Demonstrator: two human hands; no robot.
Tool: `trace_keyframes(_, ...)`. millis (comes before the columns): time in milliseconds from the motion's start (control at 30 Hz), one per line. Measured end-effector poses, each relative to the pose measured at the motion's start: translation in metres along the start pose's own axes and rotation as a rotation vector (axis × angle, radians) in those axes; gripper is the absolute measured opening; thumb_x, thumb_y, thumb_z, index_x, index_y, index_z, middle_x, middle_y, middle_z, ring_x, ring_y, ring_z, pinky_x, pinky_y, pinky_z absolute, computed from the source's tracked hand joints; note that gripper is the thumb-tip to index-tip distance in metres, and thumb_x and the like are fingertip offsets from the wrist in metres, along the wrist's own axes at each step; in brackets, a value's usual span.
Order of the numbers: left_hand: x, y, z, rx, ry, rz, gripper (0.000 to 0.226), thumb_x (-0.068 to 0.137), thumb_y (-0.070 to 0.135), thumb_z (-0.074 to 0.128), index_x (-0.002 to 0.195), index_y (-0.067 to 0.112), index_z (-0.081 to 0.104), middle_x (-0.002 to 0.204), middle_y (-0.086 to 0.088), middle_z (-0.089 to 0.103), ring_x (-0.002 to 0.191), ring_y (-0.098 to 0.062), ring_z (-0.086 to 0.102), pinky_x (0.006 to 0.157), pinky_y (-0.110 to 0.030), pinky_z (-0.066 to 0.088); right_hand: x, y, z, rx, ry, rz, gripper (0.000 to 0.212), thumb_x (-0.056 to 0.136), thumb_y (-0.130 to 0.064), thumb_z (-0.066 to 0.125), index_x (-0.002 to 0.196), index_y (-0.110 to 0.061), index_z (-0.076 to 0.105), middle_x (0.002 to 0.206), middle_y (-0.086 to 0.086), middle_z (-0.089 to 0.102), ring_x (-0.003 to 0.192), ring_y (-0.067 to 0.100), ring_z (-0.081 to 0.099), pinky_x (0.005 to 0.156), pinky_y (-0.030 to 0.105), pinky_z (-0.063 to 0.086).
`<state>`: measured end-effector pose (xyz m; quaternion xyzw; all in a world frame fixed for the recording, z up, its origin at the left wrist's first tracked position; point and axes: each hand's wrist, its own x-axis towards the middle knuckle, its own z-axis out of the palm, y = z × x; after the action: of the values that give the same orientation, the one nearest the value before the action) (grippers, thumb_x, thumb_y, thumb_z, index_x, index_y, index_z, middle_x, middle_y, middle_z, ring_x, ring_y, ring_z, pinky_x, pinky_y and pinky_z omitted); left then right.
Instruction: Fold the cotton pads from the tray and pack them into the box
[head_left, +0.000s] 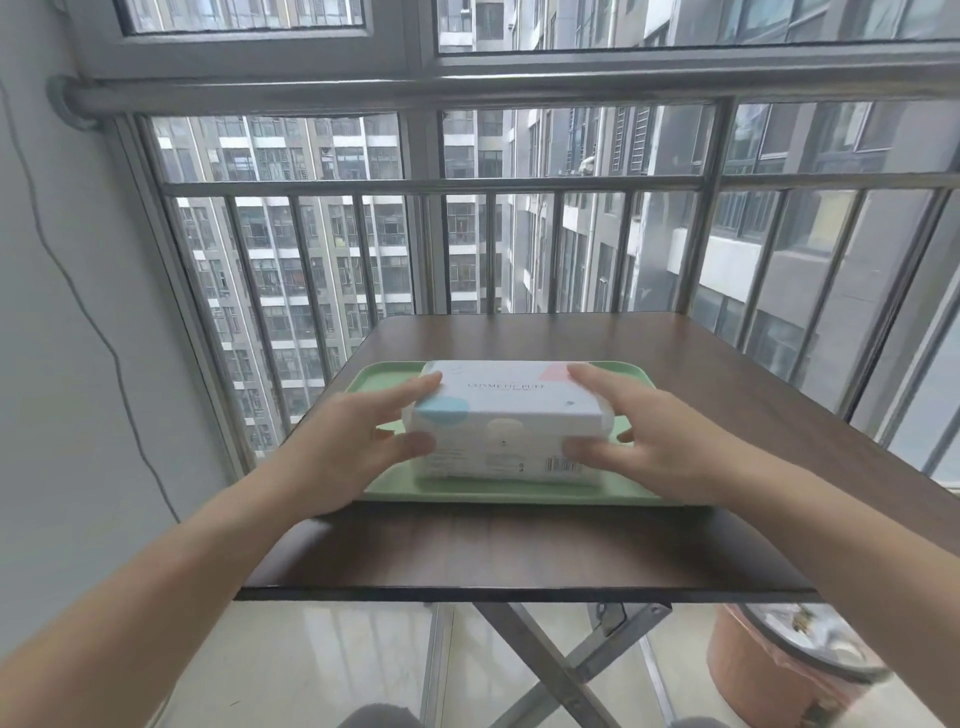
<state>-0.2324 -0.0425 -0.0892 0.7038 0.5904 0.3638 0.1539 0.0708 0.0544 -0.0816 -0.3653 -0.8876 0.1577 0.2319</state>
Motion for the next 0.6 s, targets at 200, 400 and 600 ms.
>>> trace_keyframes(200,0.015,0.015,-0.001,0.564,0.0,-0.005,0.059,0.101,0.039,0.054,0.155,0.036,0.031,0.163,0.018,0.019,0.148,-0.019,0.033,0.118,-0.041,0.031,0.019,-0.011,-0.002,-0.31,-0.12,0.052,0.072,0.098,-0.056,0.047,0.159,-0.039,0.012,0.169,-0.004,-0.003,0.152,0.024,0.019,0.121,0.04,0.022)
trace_keyframes(400,0.02,0.02,0.003,0.767,-0.07,-0.073,0.079,0.098,0.058,0.045,0.161,0.032,0.004,0.166,0.02,0.001,0.144,-0.02,0.038,0.108,-0.04,0.041,0.029,-0.016,-0.004,-0.368,-0.184,0.092,0.088,0.092,-0.068,0.046,0.16,-0.034,0.001,0.167,-0.011,-0.01,0.153,0.018,0.017,0.118,0.036,0.023)
trace_keyframes(600,0.028,0.024,0.012,0.794,-0.048,-0.129,0.09,0.093,0.061,0.051,0.16,0.027,0.002,0.168,0.016,-0.001,0.148,-0.018,0.03,0.106,-0.044,0.043,0.034,-0.021,-0.005,-0.422,-0.174,0.207,0.096,0.087,-0.082,0.033,0.159,-0.032,-0.006,0.168,-0.006,-0.004,0.152,0.025,0.012,0.118,0.049,0.023)
